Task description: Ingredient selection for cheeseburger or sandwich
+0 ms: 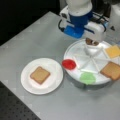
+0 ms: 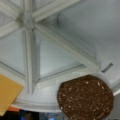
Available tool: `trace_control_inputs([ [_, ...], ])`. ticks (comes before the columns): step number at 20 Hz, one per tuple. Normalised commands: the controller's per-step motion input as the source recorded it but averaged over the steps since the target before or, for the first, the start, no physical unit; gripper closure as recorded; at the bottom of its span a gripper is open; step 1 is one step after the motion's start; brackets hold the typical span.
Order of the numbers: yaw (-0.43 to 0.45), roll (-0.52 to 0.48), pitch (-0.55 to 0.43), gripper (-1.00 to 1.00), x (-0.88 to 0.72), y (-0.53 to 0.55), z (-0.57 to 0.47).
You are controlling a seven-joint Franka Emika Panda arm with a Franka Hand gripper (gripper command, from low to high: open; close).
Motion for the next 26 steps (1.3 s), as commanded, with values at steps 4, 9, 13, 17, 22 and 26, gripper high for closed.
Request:
trace_control_inputs([
  [4, -0.023, -0.215, -0.187, -1.0, -0.21, 0.19, -0.12],
  [9, -0.033, -0.198, -0.209, -1.0, -0.14, 0.19, -0.22],
  [13, -0.036, -0.147, -0.224, -1.0, -0.1, 0.25, -0.27],
  [17, -0.02, -0.078, -0.206, -1.0, -0.08, 0.19, -0.25],
  [22, -0.015, 0.001, -0.145, -1.0, -0.07, 0.06, -0.15],
  [26, 0.023, 0.023, -0.123, -1.0, -0.08, -0.01, -0.17],
])
